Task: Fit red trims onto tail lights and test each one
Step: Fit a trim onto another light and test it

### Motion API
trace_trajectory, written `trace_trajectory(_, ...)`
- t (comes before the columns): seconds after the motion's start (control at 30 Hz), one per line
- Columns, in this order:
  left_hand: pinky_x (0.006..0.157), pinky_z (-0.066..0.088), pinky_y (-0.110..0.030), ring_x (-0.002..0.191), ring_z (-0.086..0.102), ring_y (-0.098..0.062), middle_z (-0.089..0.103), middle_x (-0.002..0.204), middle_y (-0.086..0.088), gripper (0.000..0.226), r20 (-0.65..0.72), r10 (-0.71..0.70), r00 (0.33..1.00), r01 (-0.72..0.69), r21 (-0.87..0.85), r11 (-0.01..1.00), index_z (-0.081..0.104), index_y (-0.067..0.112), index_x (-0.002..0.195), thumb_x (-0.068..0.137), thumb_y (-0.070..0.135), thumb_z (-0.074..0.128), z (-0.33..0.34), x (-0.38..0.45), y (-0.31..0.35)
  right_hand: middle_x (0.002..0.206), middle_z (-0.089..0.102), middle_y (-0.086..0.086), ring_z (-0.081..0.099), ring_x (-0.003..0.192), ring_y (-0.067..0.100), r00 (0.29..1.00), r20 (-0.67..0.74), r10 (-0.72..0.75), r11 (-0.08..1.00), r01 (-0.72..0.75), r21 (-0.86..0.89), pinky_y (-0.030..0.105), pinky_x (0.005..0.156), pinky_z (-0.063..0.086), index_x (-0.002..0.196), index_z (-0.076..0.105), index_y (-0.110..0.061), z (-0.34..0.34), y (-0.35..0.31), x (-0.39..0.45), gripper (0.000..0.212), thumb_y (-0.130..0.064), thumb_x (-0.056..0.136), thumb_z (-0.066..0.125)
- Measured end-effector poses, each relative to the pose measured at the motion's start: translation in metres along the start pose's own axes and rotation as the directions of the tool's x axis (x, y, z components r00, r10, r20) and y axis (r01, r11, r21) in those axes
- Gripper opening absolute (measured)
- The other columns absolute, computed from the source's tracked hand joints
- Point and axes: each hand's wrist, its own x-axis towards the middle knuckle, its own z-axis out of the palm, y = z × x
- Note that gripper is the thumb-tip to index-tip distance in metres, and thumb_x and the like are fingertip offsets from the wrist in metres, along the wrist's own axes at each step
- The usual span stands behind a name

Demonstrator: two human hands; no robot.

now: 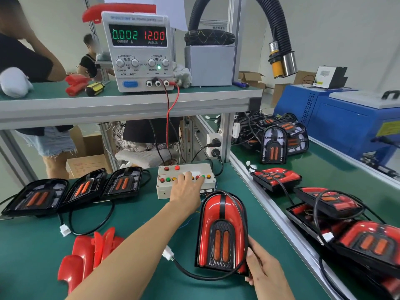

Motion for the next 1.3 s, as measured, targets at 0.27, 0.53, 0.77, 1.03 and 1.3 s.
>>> trace_trajectory(0.27,0.099,0.041,-0.043,0.126,0.035,-0.036,0.042,0.136,-0.017,0.061,0.087,-0.090,0.992,0.100,-0.115,0.988,0.033,0.033,0.151,0.096,0.021,0.054,0.004,0.014,0.007,0.090,0.073,-0.014,0.066,0.069,-0.006,1.000,-0.009,-0.001,0.999,0.000,-0.053,0.014,0.055,0.052,0.116,0.042,-0.072,0.000,-0.002,-0.001,0.028,-0.051,0.097,0.044)
trace_trajectory(0.53,0.105,0.039,-0.045,0.132,0.030,-0.036,0.039,0.139,-0.015,0.066,0.151,-0.100,0.983,0.126,-0.168,0.978,0.028,0.039,0.155,0.097,0.029,0.059,0.002,0.016,0.004,0.091,0.072,-0.009,0.065,0.066,0.001,1.000,-0.009,0.004,0.997,-0.004,-0.081,0.015,0.056,0.051,0.116,0.040,-0.071,-0.001,-0.004,-0.002,0.032,-0.042,0.104,0.044)
trace_trajectory(0.77,0.103,0.040,-0.045,0.131,0.029,-0.036,0.038,0.139,-0.015,0.067,0.146,-0.075,0.986,0.099,-0.167,0.981,0.026,0.036,0.155,0.096,0.026,0.057,0.003,0.013,0.002,0.094,0.073,-0.011,0.065,0.071,-0.009,1.000,0.006,-0.003,0.997,0.004,-0.079,0.015,0.057,0.052,0.122,0.042,-0.066,0.000,-0.008,-0.003,0.030,-0.044,0.103,0.043)
trace_trajectory(1.03,0.105,0.039,-0.046,0.131,0.029,-0.035,0.038,0.141,-0.014,0.074,0.203,-0.032,0.979,0.066,-0.161,0.985,0.021,0.038,0.157,0.095,0.022,0.057,-0.004,0.014,-0.003,0.086,0.075,-0.013,0.065,0.068,-0.006,1.000,0.012,0.019,0.998,-0.018,-0.055,0.016,0.057,0.052,0.122,0.042,-0.067,0.000,-0.009,-0.004,0.029,-0.051,0.099,0.043)
trace_trajectory(1.3,0.057,0.039,-0.025,0.057,0.051,-0.005,0.062,0.066,0.008,0.013,-0.125,-0.255,0.959,0.082,-0.738,0.670,0.065,0.025,0.098,0.098,0.018,0.053,-0.046,-0.060,-0.030,0.060,0.065,-0.004,0.053,0.051,0.007,0.998,-0.004,0.068,0.997,-0.068,0.023,0.021,0.052,0.048,0.126,0.062,-0.049,-0.003,-0.001,-0.004,0.029,-0.034,0.105,0.049)
